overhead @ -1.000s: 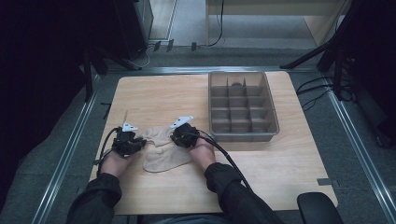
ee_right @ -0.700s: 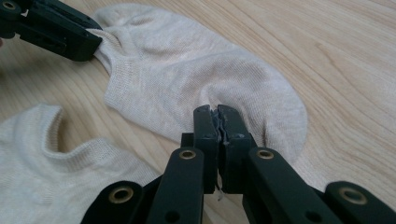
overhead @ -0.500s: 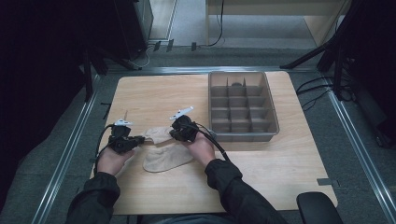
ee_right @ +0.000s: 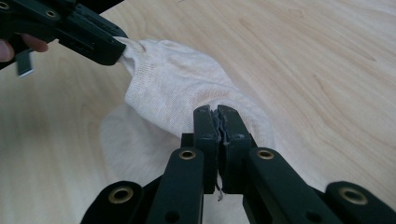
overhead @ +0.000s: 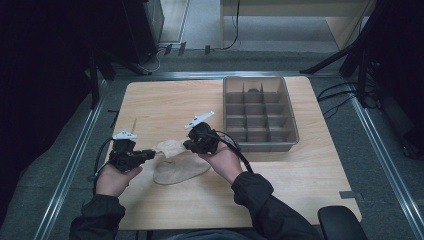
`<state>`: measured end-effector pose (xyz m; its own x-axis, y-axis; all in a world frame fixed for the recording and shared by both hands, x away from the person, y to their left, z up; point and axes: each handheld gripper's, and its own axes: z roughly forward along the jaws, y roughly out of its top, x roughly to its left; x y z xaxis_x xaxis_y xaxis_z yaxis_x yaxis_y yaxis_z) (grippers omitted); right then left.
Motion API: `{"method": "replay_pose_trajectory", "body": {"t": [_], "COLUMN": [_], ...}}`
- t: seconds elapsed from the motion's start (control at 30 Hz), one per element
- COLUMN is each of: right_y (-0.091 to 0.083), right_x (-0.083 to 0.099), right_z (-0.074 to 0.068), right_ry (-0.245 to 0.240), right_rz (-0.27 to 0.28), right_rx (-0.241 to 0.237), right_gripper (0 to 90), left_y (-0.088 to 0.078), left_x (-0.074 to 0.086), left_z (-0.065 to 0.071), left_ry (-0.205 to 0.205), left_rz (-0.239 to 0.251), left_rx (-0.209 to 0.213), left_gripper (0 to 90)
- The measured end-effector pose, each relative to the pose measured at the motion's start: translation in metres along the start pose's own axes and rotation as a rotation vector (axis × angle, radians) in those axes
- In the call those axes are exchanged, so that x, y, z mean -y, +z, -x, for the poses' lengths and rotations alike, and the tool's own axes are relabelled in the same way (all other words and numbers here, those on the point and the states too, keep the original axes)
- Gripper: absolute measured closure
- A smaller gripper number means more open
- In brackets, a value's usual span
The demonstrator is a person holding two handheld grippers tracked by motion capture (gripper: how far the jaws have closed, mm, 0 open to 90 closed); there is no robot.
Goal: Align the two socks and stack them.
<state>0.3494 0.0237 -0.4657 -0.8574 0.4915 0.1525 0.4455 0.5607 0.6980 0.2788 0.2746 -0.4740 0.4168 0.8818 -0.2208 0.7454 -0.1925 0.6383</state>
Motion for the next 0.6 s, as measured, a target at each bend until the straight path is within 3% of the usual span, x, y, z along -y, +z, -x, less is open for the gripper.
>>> {"method": "replay_pose_trajectory", "body": {"t": [0.23, 0.33, 0.47, 0.6], "right_y": [-0.019, -0.021, -0.024, -0.026], "right_x": [0.012, 0.016, 0.024, 0.025], "right_z": [-0.009, -0.013, -0.02, -0.024], "right_ry": [-0.009, -0.015, -0.015, -0.028], "right_rz": [-0.025, -0.032, -0.053, -0.077], "right_rx": [-0.031, -0.036, -0.063, -0.072], "right_gripper": [87.3, 87.3, 87.3, 87.1], "left_y": [-0.008, -0.011, -0.012, -0.015], "left_x": [0.012, 0.016, 0.022, 0.027], "left_z": [0.017, 0.022, 0.027, 0.032], "left_ry": [0.004, 0.004, -0.012, 0.002], "left_rz": [-0.025, -0.031, -0.077, -0.078], "left_rx": [0.029, 0.037, 0.062, 0.063], "left_gripper": [82.6, 82.5, 82.2, 81.9]}}
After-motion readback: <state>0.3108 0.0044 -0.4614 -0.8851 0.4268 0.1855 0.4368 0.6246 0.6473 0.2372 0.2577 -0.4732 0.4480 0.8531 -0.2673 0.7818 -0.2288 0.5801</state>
